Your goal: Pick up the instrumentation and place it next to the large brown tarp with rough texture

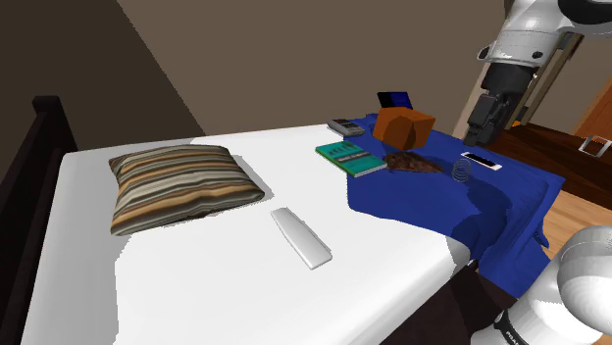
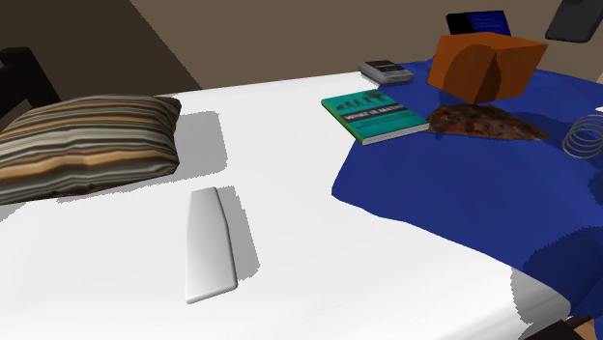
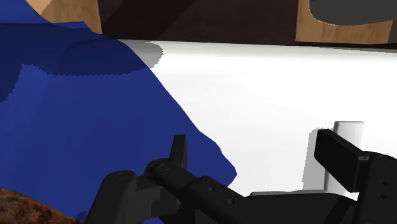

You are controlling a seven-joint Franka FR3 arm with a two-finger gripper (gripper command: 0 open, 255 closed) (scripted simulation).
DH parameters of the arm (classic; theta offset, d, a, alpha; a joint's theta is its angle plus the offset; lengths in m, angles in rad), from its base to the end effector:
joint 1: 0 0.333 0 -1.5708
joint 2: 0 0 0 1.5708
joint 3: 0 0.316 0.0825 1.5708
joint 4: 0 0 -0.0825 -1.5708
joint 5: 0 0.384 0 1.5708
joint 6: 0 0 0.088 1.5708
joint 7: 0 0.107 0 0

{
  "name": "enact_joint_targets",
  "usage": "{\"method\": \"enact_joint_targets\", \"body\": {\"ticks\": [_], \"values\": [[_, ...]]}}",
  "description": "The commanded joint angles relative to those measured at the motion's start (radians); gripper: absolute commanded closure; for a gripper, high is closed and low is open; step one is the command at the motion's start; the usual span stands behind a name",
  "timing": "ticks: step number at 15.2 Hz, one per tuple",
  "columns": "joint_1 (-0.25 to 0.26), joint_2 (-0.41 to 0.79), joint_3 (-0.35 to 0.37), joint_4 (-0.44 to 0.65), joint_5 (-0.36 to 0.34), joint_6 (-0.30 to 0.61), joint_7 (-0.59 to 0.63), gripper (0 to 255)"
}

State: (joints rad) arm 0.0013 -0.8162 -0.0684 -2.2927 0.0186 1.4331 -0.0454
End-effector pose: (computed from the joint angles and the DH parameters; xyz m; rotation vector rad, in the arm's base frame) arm 0.2836 -0.0249 0.6166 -3.0707 -0.0047 0.0635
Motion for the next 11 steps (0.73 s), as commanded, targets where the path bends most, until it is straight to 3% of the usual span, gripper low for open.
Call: {"method": "enact_joint_targets", "body": {"ticks": [1,11], "values": [[0.0,0.0,0.0,0.0,0.0,0.0,0.0,0],[0.05,0.144,0.179,-0.101,0.102,0.266,0.182,0]]}}
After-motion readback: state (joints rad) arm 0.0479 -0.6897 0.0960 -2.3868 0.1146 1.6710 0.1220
